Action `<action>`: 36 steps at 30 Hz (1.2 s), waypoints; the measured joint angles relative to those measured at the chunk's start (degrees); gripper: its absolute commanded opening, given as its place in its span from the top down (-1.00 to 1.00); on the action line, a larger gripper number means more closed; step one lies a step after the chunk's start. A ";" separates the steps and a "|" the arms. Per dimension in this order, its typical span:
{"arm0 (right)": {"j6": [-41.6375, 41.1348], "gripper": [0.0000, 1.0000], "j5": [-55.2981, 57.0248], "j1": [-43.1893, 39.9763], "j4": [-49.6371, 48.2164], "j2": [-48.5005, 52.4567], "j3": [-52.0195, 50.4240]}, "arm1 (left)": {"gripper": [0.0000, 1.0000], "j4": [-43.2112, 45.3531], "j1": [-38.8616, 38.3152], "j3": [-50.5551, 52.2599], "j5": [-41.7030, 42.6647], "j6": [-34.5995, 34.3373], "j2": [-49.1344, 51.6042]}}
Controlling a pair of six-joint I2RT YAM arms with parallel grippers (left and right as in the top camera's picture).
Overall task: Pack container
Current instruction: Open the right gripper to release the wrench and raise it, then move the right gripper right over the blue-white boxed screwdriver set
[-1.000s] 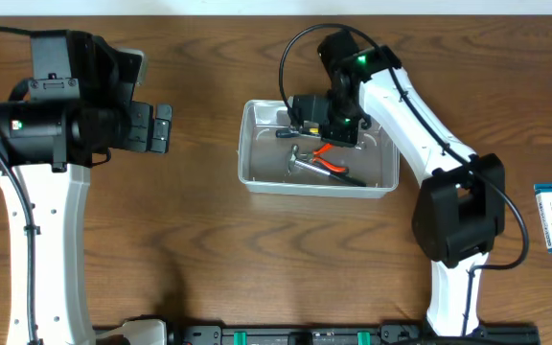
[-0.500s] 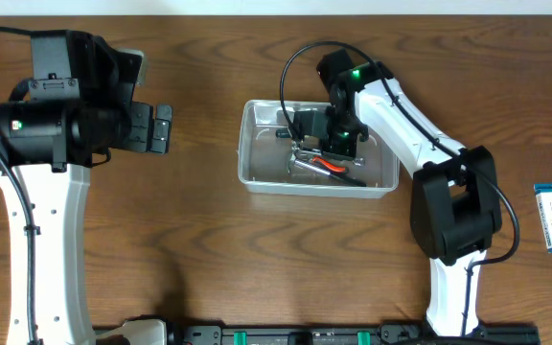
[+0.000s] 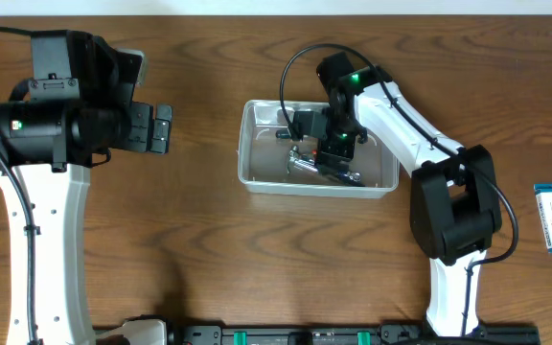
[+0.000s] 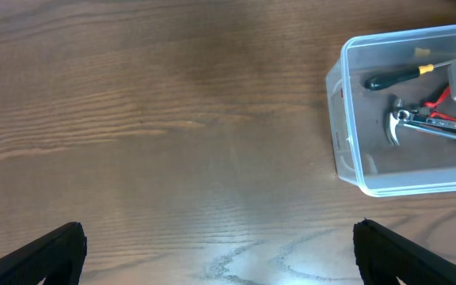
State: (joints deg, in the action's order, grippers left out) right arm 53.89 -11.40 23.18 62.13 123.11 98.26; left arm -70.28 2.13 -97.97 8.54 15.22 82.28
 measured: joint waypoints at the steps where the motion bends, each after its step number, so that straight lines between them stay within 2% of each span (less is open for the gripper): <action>1: -0.76 -0.98 0.02 0.00 0.50 0.04 0.68 | -0.96 0.00 -0.02 0.00 0.00 -0.02 0.00; 4: -3.28 -0.98 -0.02 0.00 3.32 0.09 5.14 | -0.96 0.00 0.00 0.00 0.02 0.00 0.00; 13: -9.16 -0.99 -0.35 -0.02 18.86 -0.52 30.93 | -0.96 -0.04 0.00 0.00 0.00 -0.02 0.00; 18: -13.05 -0.99 -0.33 -0.74 23.96 -4.09 40.13 | -0.96 -0.02 0.00 0.00 0.00 -0.02 0.00; 23: -17.29 -0.99 1.57 -4.66 29.00 -11.06 42.29 | -0.96 -0.02 0.00 0.00 0.00 -0.02 0.00; 27: -21.00 -0.99 2.62 -10.67 34.58 -16.65 42.60 | -0.96 0.00 0.00 0.00 0.00 0.00 0.00; 30: -24.63 -0.99 3.45 -15.34 34.95 -19.45 42.58 | -0.96 0.00 0.00 0.00 0.00 0.00 0.00; 36: -28.70 -0.99 3.93 -25.20 34.73 -26.25 34.67 | -0.96 0.00 0.00 0.00 -0.02 -0.02 0.00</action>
State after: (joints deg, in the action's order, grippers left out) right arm 25.19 -7.46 -2.02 96.86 96.86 132.92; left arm -70.28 2.13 -97.97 8.51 15.20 82.28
